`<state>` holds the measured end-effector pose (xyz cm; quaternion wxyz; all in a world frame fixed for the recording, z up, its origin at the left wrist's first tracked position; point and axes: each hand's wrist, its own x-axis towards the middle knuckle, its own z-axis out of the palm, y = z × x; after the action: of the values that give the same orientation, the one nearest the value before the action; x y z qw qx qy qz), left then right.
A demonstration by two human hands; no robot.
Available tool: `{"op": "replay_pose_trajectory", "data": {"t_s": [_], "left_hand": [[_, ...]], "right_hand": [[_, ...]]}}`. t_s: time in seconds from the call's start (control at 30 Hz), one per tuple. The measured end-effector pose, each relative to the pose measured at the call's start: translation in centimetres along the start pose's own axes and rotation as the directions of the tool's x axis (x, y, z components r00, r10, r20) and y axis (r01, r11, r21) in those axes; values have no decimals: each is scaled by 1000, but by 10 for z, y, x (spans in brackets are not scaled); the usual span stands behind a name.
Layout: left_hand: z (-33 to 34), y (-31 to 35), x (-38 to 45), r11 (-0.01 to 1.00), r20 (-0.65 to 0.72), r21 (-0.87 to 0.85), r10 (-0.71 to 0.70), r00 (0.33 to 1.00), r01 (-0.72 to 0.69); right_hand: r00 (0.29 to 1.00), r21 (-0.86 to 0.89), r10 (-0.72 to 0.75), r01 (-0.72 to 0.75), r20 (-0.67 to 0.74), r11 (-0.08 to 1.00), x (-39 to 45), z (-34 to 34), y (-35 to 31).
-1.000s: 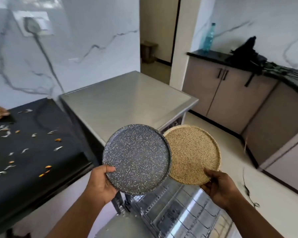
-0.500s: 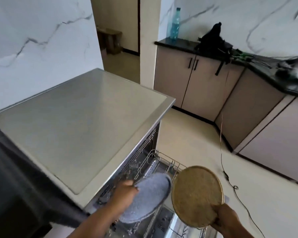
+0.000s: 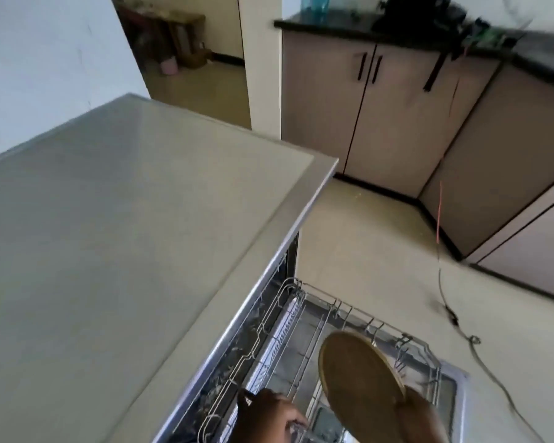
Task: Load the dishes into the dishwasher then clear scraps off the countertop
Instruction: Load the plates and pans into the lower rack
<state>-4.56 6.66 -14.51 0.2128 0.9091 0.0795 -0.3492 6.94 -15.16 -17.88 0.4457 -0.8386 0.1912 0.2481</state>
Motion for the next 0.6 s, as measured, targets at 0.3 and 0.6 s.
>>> {"op": "replay_pose_trajectory", "data": {"t_s": [0.3, 0.6], "left_hand": [[52, -16, 112, 898, -457, -369, 49, 888, -240], [83, -28, 175, 787, -620, -460, 45, 783, -410]], "right_hand": [[972, -220, -236, 227, -18, 949, 157, 56, 15], [823, -145, -563, 568, 78, 810, 266, 93, -3]]}}
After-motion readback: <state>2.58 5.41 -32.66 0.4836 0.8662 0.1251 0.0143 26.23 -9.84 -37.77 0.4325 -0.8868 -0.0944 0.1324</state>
